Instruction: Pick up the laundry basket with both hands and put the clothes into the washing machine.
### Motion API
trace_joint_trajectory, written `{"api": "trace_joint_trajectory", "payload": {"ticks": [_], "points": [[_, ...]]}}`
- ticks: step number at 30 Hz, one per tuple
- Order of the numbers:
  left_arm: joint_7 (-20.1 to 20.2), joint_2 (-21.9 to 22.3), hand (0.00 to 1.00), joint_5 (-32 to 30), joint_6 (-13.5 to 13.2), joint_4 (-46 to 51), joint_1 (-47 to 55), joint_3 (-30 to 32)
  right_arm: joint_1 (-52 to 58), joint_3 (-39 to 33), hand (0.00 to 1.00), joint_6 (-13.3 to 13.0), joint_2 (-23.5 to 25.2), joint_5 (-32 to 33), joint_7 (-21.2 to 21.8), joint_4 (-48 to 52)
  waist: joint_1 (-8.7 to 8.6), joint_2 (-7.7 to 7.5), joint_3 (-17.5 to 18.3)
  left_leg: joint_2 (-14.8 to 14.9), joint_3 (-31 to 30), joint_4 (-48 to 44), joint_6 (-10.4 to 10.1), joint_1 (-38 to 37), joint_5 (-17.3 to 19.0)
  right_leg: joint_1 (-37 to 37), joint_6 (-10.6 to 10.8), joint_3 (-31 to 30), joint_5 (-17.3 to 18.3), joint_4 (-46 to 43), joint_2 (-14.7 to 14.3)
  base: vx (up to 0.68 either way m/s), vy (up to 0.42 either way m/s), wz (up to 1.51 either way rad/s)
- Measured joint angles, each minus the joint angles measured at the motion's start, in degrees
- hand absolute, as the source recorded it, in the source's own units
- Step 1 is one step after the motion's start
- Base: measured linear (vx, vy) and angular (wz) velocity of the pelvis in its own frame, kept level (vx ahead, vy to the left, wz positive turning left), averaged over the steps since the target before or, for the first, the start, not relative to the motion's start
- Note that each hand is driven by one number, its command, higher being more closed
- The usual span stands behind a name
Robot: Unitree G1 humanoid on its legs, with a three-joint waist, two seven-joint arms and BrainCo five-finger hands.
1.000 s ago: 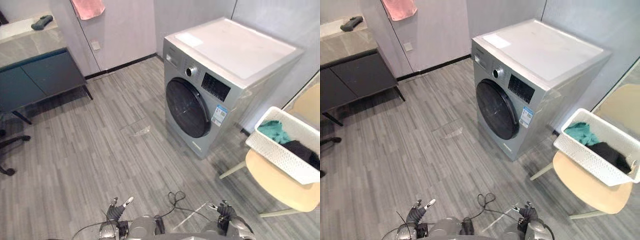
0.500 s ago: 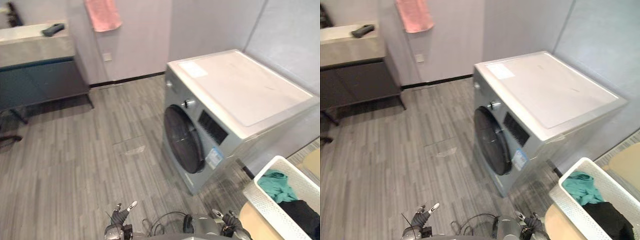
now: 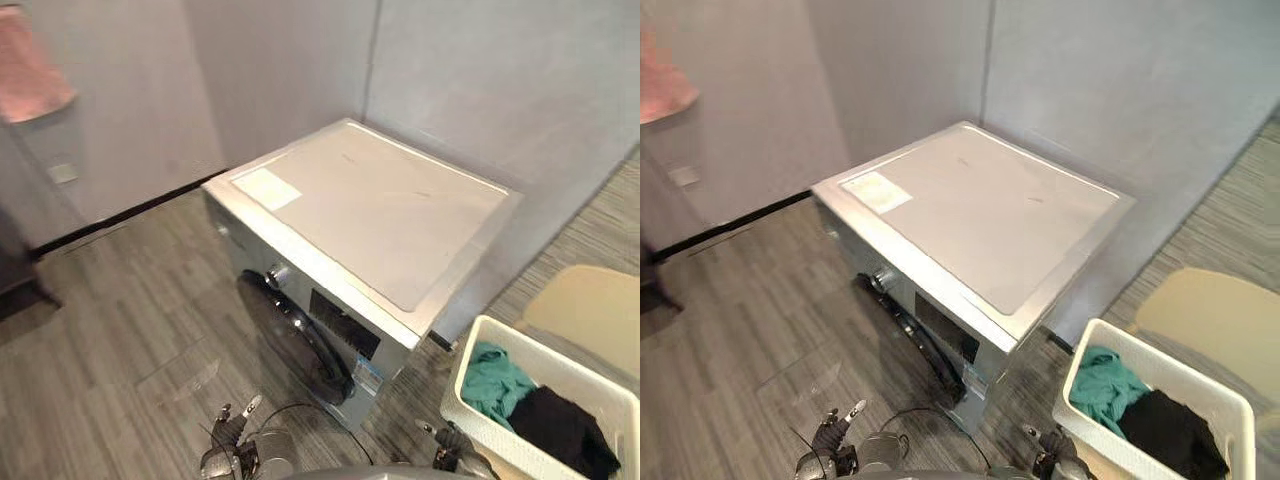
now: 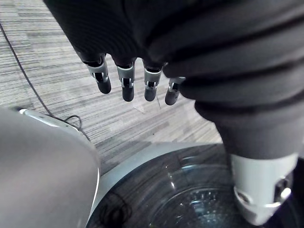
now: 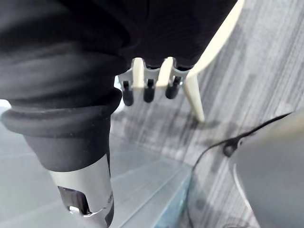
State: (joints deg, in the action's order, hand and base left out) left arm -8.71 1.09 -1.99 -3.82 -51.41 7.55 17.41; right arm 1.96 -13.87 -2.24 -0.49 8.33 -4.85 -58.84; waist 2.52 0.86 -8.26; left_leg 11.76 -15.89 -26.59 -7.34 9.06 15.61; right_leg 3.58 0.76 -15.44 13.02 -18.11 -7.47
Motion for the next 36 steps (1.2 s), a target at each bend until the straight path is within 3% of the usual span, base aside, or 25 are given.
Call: {"api": "trace_joint_trajectory", "payload": {"ticks": [1,2,3,5,8,9,12,14,16,18,20,22,23,27,33,36], "points": [[-0.2,1.3,0.00,0.4,-0.1,-1.0,0.4,1.2,0.8,1.7,0.00,-0.5,-0.5,-0.1,0.0,2.5,-0.09,2.35,0.5,0.0,-3.9,0.8,-3.0,-1.9,0.4,-1.3,0.7,-3.4,2.3,-2.1,-1.5,0.09,0.446,-1.34],[-0.3,1.5,0.00,1.3,0.1,-1.2,0.2,2.1,0.7,2.3,0.00,-0.8,-0.4,-0.2,0.0,3.0,0.07,2.75,0.2,-0.3,-2.3,-0.8,-4.1,-1.8,1.6,-1.9,1.5,-5.0,3.1,-3.3,-1.3,0.10,0.514,-1.38],[-0.5,0.4,0.00,1.5,0.0,-1.0,0.2,3.4,1.8,4.2,0.00,-1.3,0.7,-0.7,0.1,4.5,-0.58,-0.48,0.6,-2.5,0.4,-2.1,-2.7,-1.8,2.5,-2.3,3.2,-7.2,3.2,-3.8,1.2,0.06,0.395,-0.75],[-0.5,-0.4,0.00,1.9,-0.3,-0.9,0.1,3.5,2.9,5.0,0.00,-1.4,1.6,-1.4,0.2,4.5,-0.30,-2.39,1.2,-4.0,3.2,-4.0,-1.9,-1.5,3.4,-2.8,4.0,-8.9,3.2,-3.7,2.9,0.03,0.342,-0.72],[-0.5,-0.3,0.00,2.0,-0.4,-0.9,0.1,3.1,3.6,7.7,0.00,-1.3,2.2,-2.2,0.3,6.8,-0.74,-2.62,1.6,-5.1,8.4,-6.5,0.5,-1.6,5.0,-4.2,5.8,-12.1,3.8,-4.4,5.0,0.01,0.241,-0.80],[-0.5,0.0,0.00,2.0,-0.4,-1.0,0.3,2.6,4.6,9.4,0.00,-1.3,2.3,-2.2,0.5,9.7,-1.70,-2.27,1.7,-5.9,10.2,-7.2,1.3,-1.2,5.5,-5.6,6.1,-13.0,3.8,-5.5,5.6,-0.01,0.171,-0.81],[-0.5,0.4,0.00,1.9,-0.5,-0.9,0.2,0.3,7.7,15.3,0.00,-1.4,2.4,-2.6,1.3,17.9,-1.77,-1.63,1.8,-5.8,16.4,-8.4,2.9,-1.0,6.8,-10.0,6.8,-14.7,3.4,-9.5,6.3,-0.02,0.152,-1.03],[-1.3,0.3,0.00,2.0,-0.6,-0.8,0.3,-1.1,8.6,19.9,0.00,-1.5,2.3,-4.6,1.4,21.2,-1.56,-1.16,1.5,-5.1,21.6,-8.3,3.7,-1.6,7.2,-14.9,7.2,-6.4,2.4,-13.6,8.3,-0.05,0.093,-1.24],[-1.7,-1.1,0.00,2.0,-0.7,-1.1,0.3,-6.1,8.5,27.4,0.00,-1.9,1.4,-7.0,1.7,23.4,-1.86,-0.28,1.1,-5.0,26.3,-7.0,3.9,-2.8,7.3,-17.8,4.3,16.6,2.3,-17.2,18.1,-0.10,0.053,-0.99],[-1.5,-2.1,0.00,2.0,-1.3,-2.2,-0.2,-8.7,8.5,32.5,0.00,-2.4,0.2,-8.8,2.8,25.0,-1.78,-0.39,1.1,-4.7,26.7,-5.8,4.0,-3.9,7.3,-17.0,4.4,23.3,1.4,-16.6,21.4,-0.03,-0.053,-0.35],[-1.4,-2.5,0.00,2.1,-1.6,-2.7,-0.5,-8.9,8.3,34.6,0.00,-3.9,-0.9,-10.2,4.1,26.6,-1.60,-0.20,1.2,-4.4,26.4,-4.2,2.9,-4.0,6.5,-16.9,5.0,23.2,0.7,-15.1,20.0,0.04,-0.097,-0.08],[-1.4,-2.6,0.00,2.4,-1.7,-2.8,-0.5,-9.0,6.4,35.3,0.00,-4.3,-1.7,-11.3,4.1,26.3,-1.58,-0.93,1.5,-4.4,26.6,-2.3,2.4,-4.0,5.0,-17.9,5.1,23.2,0.1,-14.7,19.7,0.07,-0.118,-0.04],[-1.4,-2.7,0.00,2.5,-1.7,-3.8,-1.1,-9.5,3.9,35.6,0.00,-4.2,-3.7,-12.1,3.9,25.5,-1.77,0.15,1.1,-4.4,26.1,-1.4,2.4,-3.9,4.0,-18.1,4.9,23.8,-0.6,-13.9,19.5,0.08,-0.087,0.04],[-1.4,-2.4,0.00,3.9,-1.8,-4.6,-2.0,-11.1,-4.5,37.6,0.00,-3.6,-5.6,-14.4,3.5,17.8,-1.45,1.87,0.2,-4.7,24.4,-0.3,2.4,-2.9,2.5,-18.0,4.7,25.0,-2.2,-11.9,19.4,0.03,-0.027,0.10],[-1.5,-2.3,0.00,6.2,-3.0,-2.6,-2.5,-12.7,-12.4,40.1,0.00,-1.9,-3.2,-15.7,1.5,12.2,1.58,2.64,-2.3,-4.9,24.3,-1.0,2.7,-0.2,1.4,-19.7,4.7,24.8,-4.4,-10.9,19.6,-0.08,0.007,0.03],[-1.8,-2.4,0.00,6.6,-3.1,-1.9,-2.5,-12.7,-14.5,41.4,0.00,-0.7,-1.3,-15.3,-0.4,12.1,1.57,2.78,-3.7,-4.5,24.0,-2.8,2.9,0.7,1.6,-20.0,4.8,24.8,-4.4,-11.9,19.7,-0.14,-0.028,0.03]]}}
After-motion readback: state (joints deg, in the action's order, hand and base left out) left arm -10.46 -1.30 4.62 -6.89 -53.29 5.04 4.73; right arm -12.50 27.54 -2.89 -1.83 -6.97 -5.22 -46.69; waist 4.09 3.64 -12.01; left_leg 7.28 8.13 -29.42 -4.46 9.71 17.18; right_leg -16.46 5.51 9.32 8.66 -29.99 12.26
